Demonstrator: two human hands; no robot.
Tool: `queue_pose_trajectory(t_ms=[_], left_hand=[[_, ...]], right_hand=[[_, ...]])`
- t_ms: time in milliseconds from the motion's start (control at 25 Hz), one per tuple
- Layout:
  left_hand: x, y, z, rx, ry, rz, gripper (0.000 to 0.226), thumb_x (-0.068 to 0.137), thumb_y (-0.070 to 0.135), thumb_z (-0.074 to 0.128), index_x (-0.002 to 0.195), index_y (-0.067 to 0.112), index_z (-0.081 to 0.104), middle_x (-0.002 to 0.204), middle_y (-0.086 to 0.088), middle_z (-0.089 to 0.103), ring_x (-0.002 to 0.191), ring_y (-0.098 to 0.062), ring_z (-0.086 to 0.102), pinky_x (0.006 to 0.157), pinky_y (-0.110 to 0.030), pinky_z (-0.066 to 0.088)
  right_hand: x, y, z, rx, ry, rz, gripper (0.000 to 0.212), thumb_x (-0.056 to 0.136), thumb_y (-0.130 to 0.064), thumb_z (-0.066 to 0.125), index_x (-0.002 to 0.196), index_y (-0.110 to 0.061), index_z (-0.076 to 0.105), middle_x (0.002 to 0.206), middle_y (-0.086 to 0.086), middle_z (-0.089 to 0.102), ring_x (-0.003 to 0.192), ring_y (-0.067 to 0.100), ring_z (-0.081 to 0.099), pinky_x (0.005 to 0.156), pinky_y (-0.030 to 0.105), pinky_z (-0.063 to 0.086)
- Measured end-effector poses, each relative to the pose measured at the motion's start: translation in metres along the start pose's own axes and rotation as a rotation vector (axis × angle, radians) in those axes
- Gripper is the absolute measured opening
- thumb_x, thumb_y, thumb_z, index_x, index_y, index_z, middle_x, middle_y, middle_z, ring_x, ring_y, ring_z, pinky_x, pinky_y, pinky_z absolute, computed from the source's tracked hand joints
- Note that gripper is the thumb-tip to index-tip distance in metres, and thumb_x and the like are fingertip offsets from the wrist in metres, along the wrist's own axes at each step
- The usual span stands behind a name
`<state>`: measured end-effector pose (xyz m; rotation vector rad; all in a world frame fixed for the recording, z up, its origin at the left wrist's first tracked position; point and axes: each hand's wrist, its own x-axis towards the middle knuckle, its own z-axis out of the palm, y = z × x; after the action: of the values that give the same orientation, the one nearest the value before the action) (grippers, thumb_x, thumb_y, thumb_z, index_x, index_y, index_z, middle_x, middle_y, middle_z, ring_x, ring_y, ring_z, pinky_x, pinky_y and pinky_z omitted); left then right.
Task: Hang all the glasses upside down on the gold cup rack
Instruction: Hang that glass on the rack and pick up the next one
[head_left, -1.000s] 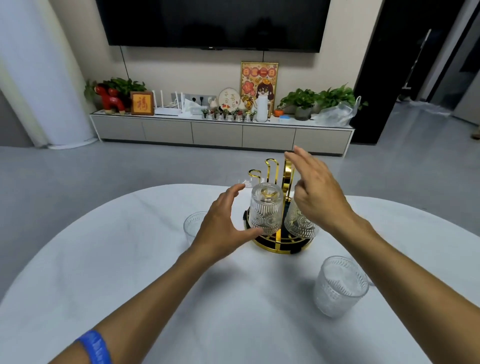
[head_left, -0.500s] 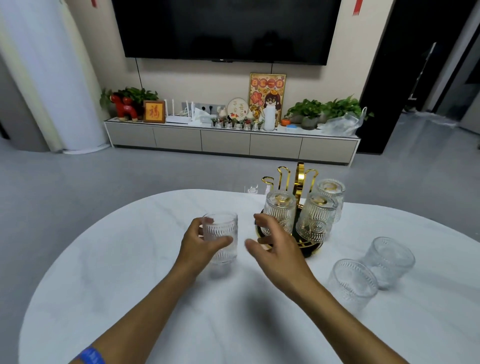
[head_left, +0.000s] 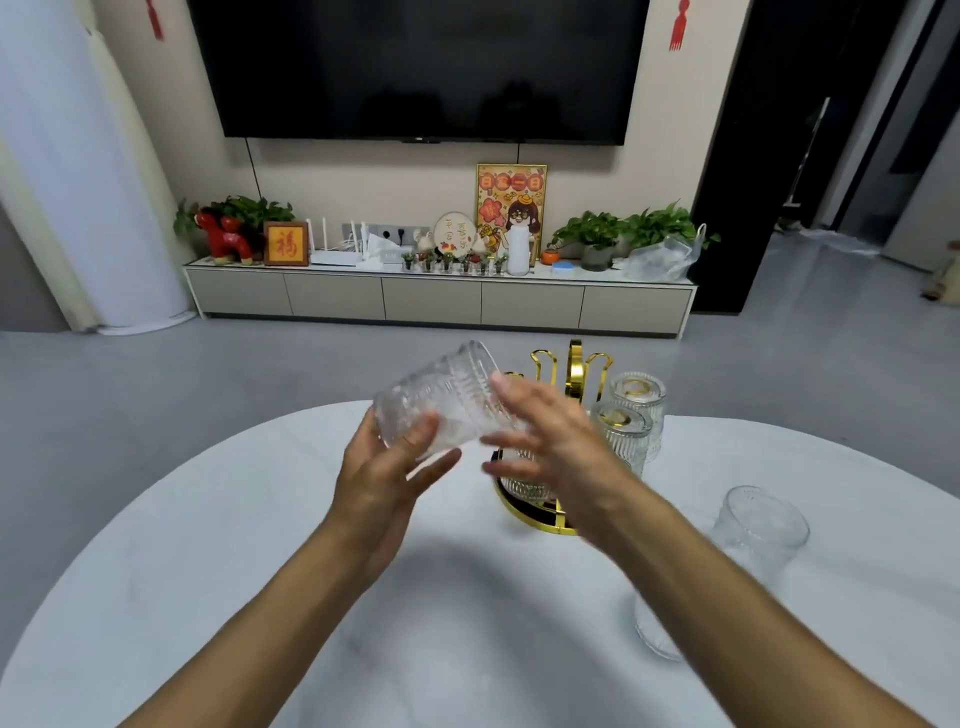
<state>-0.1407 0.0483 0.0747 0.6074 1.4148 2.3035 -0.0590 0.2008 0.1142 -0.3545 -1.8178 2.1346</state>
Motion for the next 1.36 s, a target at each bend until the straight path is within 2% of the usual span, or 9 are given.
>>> queue_pose_trajectory(t_ms=[80,160,280,440,560,760,1000,1240,1360], left_hand=[[0.035,0.01,0.002,-0.074,0.045,-0.005,0.051,0.078,0.033,0.069,0.124,0.014,0.058,0.113,-0.005,0.072,0.103,-0.024,0.069,0.087,-0.039,0.056],[0.064,0.028,0.005,-0.019,0.068,0.014,0.051,0.078,0.036,0.07,0.123,0.013,0.06,0.106,-0.003,0.074,0.096,-0.021,0.071,0.084,-0.038,0.056],[0.116,0.032,0.021,0.277,0.104,0.074,0.063,0.075,0.027,0.08,0.132,0.015,0.056,0.115,-0.005,0.07,0.097,-0.019,0.07,0.079,-0.032,0.057],[0.155,0.009,0.045,0.766,0.087,0.077,0.085,0.058,0.028,0.091,0.131,0.013,0.052,0.114,0.0,0.064,0.103,-0.017,0.062,0.093,-0.036,0.051],[0.166,-0.01,0.051,0.951,0.069,0.047,0.09,0.053,0.027,0.093,0.131,0.011,0.051,0.123,-0.008,0.06,0.109,-0.024,0.059,0.096,-0.041,0.05],[0.171,-0.037,0.055,1.04,0.014,-0.013,0.093,0.052,0.021,0.095,0.133,0.009,0.051,0.127,-0.008,0.06,0.109,-0.025,0.059,0.095,-0.042,0.052],[0.174,-0.054,0.042,1.133,-0.072,-0.044,0.078,0.06,0.013,0.091,0.129,0.009,0.056,0.122,-0.01,0.065,0.106,-0.025,0.062,0.094,-0.041,0.053],[0.171,-0.055,0.034,1.184,-0.098,-0.013,0.092,0.059,0.023,0.093,0.138,0.011,0.048,0.134,-0.01,0.057,0.116,-0.027,0.056,0.1,-0.043,0.049],[0.168,-0.053,0.026,1.197,-0.115,-0.032,0.097,0.058,0.025,0.093,0.141,0.012,0.045,0.137,-0.01,0.056,0.116,-0.024,0.056,0.098,-0.037,0.049]], right_hand=[[0.033,-0.019,-0.033,-0.437,0.22,-0.262,0.049,0.079,-0.054,0.064,0.115,-0.021,0.062,0.116,0.002,0.067,0.098,0.02,0.066,0.078,0.044,0.058],[0.056,-0.033,-0.059,-0.999,0.362,-0.434,0.042,0.09,-0.043,0.055,0.126,-0.02,0.056,0.128,0.003,0.063,0.113,0.022,0.058,0.092,0.045,0.051],[0.095,-0.026,-0.085,-1.396,0.25,-0.35,0.043,0.096,-0.034,0.049,0.134,-0.014,0.05,0.139,0.008,0.056,0.123,0.031,0.05,0.097,0.046,0.043],[0.111,-0.011,-0.093,-1.289,0.283,-0.366,0.032,0.094,-0.032,0.049,0.107,-0.008,0.065,0.105,0.019,0.071,0.09,0.037,0.063,0.077,0.047,0.054],[0.111,-0.008,-0.091,-1.314,0.308,-0.401,0.032,0.09,-0.031,0.048,0.102,-0.008,0.067,0.098,0.019,0.072,0.085,0.038,0.063,0.072,0.046,0.054],[0.108,-0.008,-0.094,-1.276,0.307,-0.406,0.032,0.089,-0.031,0.05,0.102,-0.008,0.067,0.097,0.018,0.073,0.084,0.037,0.064,0.073,0.048,0.056],[0.11,-0.008,-0.094,-1.251,0.304,-0.399,0.033,0.087,-0.028,0.049,0.103,-0.005,0.066,0.086,0.017,0.073,0.072,0.033,0.064,0.068,0.047,0.056],[0.107,-0.005,-0.094,-1.234,0.301,-0.414,0.031,0.089,-0.029,0.048,0.1,-0.007,0.066,0.084,0.015,0.071,0.067,0.029,0.062,0.062,0.041,0.053],[0.109,-0.005,-0.092,-1.25,0.297,-0.415,0.03,0.091,-0.03,0.047,0.1,-0.008,0.066,0.085,0.014,0.07,0.068,0.029,0.062,0.061,0.04,0.052]])
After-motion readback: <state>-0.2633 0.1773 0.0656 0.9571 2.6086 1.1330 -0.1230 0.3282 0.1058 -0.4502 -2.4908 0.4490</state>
